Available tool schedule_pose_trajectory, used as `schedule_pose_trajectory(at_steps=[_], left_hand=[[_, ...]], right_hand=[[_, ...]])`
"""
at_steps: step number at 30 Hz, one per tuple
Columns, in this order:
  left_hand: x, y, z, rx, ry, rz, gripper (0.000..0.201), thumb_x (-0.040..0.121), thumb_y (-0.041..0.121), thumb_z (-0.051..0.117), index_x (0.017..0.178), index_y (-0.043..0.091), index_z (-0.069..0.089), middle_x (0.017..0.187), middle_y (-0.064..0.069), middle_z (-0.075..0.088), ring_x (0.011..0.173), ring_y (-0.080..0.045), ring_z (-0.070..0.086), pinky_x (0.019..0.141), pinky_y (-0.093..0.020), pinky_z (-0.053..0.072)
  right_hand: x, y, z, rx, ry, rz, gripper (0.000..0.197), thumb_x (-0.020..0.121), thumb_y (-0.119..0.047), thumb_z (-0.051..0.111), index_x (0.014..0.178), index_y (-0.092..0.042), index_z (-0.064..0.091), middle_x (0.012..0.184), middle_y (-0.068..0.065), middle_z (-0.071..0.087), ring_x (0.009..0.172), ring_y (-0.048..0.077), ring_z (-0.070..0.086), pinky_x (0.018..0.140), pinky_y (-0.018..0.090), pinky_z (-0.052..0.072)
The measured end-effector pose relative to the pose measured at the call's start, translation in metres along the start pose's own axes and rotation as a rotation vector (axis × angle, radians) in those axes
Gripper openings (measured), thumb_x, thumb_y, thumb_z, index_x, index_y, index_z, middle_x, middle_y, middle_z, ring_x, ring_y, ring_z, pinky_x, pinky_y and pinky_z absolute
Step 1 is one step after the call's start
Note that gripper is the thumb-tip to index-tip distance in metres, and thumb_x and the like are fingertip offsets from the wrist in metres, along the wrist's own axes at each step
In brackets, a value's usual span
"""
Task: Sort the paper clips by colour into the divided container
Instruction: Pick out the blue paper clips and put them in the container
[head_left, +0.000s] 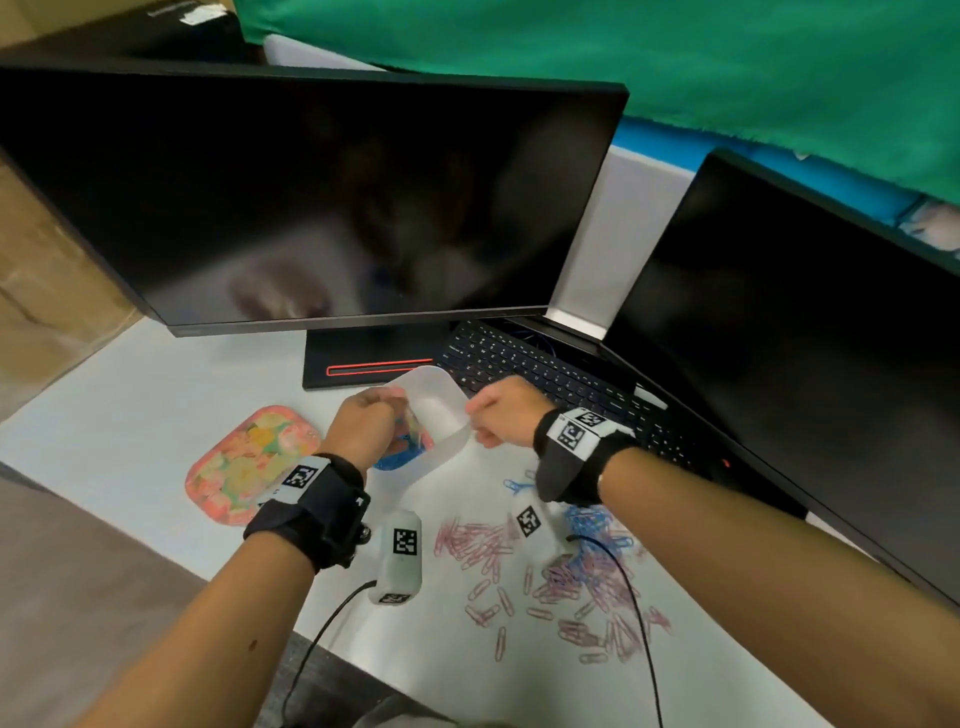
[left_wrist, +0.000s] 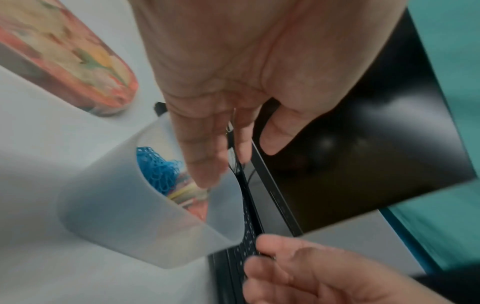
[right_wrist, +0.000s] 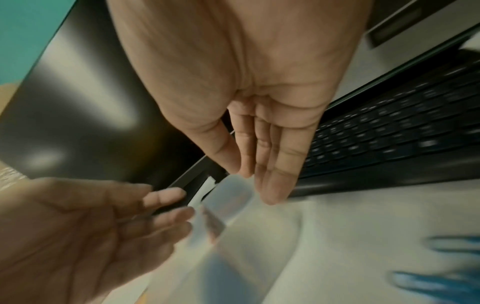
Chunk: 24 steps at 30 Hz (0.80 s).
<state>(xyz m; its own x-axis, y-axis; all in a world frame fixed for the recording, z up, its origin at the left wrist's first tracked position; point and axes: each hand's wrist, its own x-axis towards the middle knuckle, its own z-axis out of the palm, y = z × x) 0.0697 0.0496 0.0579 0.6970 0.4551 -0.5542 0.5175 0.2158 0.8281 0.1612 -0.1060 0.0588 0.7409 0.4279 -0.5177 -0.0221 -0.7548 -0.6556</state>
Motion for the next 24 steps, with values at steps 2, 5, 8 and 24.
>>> schedule_pose_trajectory(at_steps=[2,5,8,24], left_hand=[[-0.005,-0.004,0.015,0.091,-0.099,0.07,0.022,0.093,-0.001,0.046,0.097,0.009,0.065,0.092,-0.011,0.062,0.069,-0.022,0.06,0.059,-0.028,0.054],[-0.01,-0.017,0.039,0.345,-0.242,0.186,0.027,0.09,-0.002,0.046,0.085,0.016,0.066,0.085,-0.006,0.067,0.067,-0.016,0.061,0.059,-0.028,0.051],[-0.009,-0.035,0.061,0.593,-0.309,0.266,0.023,0.084,0.004,0.055,0.076,0.022,0.067,0.077,0.001,0.067,0.07,-0.017,0.062,0.064,-0.025,0.048],[0.013,-0.083,0.126,1.422,-0.444,0.504,0.03,0.088,0.015,0.052,0.117,0.021,0.061,0.119,-0.004,0.053,0.106,-0.027,0.059,0.09,-0.036,0.051]], right_hand=[[-0.015,0.028,-0.014,0.065,0.06,0.071,0.022,0.09,-0.002,0.053,0.105,-0.006,0.068,0.095,0.011,0.07,0.077,0.017,0.066,0.074,0.028,0.059],[-0.036,0.075,-0.027,0.046,0.107,0.134,0.02,0.09,-0.003,0.053,0.099,-0.013,0.067,0.088,0.007,0.07,0.074,0.015,0.066,0.065,0.024,0.056],[-0.052,0.118,-0.031,-0.009,0.16,0.187,0.019,0.09,-0.006,0.054,0.083,-0.019,0.065,0.076,0.002,0.067,0.067,0.017,0.064,0.061,0.028,0.056],[-0.093,0.209,-0.017,-0.25,0.313,0.144,0.024,0.087,-0.009,0.052,0.106,-0.018,0.063,0.103,0.0,0.056,0.092,0.019,0.058,0.082,0.027,0.048]])
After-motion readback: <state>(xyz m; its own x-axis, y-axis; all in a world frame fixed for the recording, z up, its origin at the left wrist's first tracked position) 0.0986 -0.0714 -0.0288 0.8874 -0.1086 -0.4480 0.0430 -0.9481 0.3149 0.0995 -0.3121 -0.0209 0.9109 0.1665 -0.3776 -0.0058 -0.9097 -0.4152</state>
